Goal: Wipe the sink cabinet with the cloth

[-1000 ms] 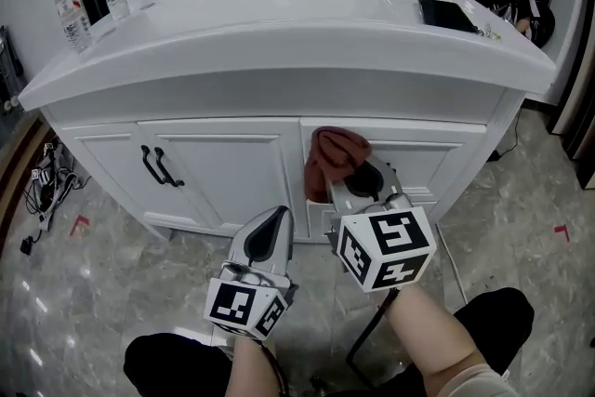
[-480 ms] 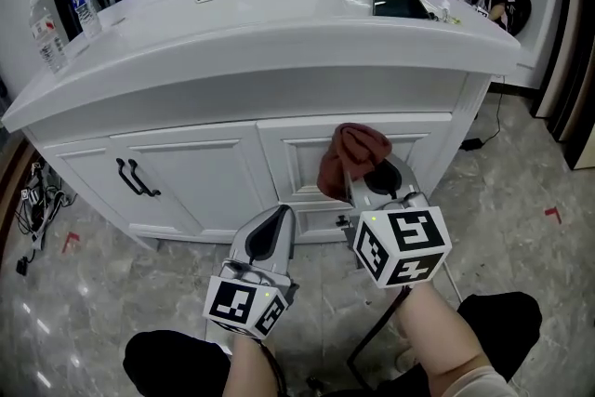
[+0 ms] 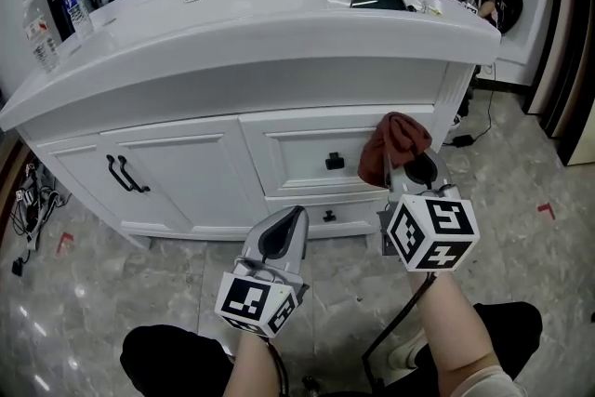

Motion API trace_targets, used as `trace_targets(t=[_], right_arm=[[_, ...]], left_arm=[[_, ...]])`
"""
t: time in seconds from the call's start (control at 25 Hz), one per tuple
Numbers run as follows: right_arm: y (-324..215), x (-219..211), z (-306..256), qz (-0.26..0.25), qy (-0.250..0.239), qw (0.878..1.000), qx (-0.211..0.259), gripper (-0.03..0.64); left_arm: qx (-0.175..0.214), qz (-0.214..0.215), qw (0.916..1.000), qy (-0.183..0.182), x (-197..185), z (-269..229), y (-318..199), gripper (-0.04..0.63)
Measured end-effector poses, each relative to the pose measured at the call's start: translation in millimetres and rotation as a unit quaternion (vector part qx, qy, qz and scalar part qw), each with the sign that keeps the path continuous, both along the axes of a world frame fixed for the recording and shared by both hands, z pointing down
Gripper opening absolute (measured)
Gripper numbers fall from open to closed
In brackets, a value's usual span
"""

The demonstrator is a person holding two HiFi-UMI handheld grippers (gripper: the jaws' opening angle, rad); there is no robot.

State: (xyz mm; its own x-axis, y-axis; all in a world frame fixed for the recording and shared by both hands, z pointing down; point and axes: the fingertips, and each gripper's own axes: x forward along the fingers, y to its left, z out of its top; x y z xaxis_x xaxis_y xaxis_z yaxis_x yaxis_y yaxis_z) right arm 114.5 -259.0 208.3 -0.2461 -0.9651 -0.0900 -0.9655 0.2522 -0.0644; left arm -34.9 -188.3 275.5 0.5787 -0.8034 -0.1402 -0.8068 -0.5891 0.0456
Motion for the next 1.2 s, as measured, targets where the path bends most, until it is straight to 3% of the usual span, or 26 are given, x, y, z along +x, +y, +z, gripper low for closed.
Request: trace_targets(t=[0.24, 0.4, 0.6, 0.84, 1.04, 1.2], right_arm=[[2, 37, 3, 0.045, -0.032, 0.998, -0.016, 0.087], [10, 38, 11, 0.054, -0.048, 0.997, -0.028, 0.083], [25, -29, 13, -0.028, -0.043, 0.998, -0.021, 0.083], [23, -126, 28, -0.119, -0.035, 0.992, -0.029, 0.083], [10, -184, 45, -0.157, -0.026, 0.986, -0.047, 0.083], [-2, -201, 59, -0.161, -0.023, 0.985, -0.061, 0.083]], left_arm=[[-0.002, 0.006, 1.0000, 0.006, 4, 1, 2, 0.000], [-0.003, 0.000, 0.9999, 0.015, -2, 2, 7, 0.000], [-0.006, -0.019, 0.9998, 0.001, -21, 14, 15, 0.000], [-0.017, -0.052, 0.9985, 0.000, -57, 26, 13, 0.000], [-0.021, -0.080, 0.9965, 0.010, -93, 26, 6, 0.000], [-0.022, -0.090, 0.9954, 0.023, -107, 27, 1, 0.000]])
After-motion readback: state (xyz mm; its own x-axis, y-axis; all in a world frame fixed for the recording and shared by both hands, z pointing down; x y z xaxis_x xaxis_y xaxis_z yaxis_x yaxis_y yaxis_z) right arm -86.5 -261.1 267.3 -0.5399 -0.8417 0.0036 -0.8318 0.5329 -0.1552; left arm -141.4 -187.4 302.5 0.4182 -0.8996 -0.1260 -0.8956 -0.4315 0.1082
